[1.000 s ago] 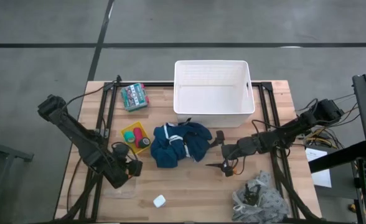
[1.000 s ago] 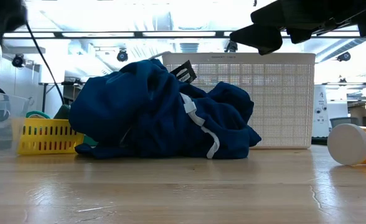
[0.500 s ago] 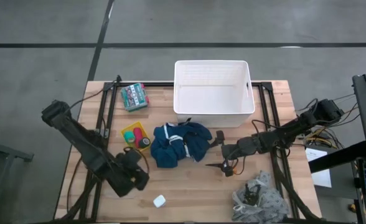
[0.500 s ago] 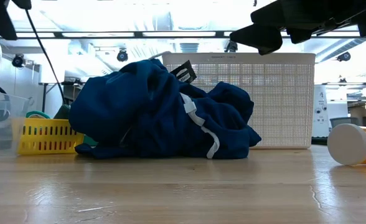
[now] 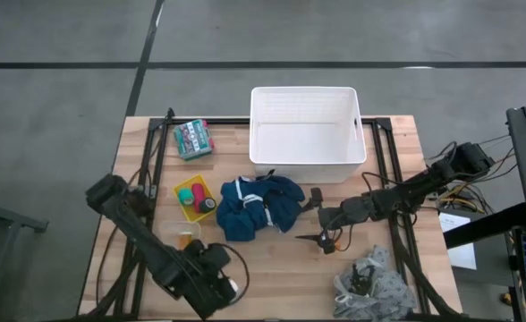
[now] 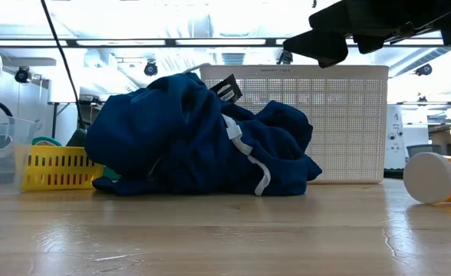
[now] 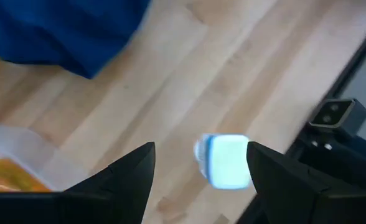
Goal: Pick & place medical supplies in basket/bin
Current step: Put the white and blue pill bottle into the transparent bin
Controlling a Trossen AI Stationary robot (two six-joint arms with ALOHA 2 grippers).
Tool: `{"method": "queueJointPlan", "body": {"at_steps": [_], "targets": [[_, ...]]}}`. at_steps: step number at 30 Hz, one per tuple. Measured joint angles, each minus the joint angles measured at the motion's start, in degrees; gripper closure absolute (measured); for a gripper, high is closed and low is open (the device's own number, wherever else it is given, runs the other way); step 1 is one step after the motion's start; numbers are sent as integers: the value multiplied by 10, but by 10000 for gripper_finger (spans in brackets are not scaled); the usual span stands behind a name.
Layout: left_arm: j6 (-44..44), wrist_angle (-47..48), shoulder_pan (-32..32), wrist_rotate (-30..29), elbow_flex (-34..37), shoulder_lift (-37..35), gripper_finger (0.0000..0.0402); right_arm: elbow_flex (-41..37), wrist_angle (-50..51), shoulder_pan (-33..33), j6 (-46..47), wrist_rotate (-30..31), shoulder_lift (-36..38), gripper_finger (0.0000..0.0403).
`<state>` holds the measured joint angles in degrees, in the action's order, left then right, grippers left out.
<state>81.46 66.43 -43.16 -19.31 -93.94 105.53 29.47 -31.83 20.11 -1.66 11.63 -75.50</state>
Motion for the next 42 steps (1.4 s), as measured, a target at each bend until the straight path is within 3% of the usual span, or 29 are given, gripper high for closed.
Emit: {"method": "queueJointPlan", "body": {"at_steps": [15, 42], "targets": [[-33, -43, -21, 48, -33, 66, 144, 0, 0, 0, 0, 0, 0, 78], [-50, -102, -34, 52, -7, 95, 145, 0, 0, 0, 0, 0, 0, 78]]}}
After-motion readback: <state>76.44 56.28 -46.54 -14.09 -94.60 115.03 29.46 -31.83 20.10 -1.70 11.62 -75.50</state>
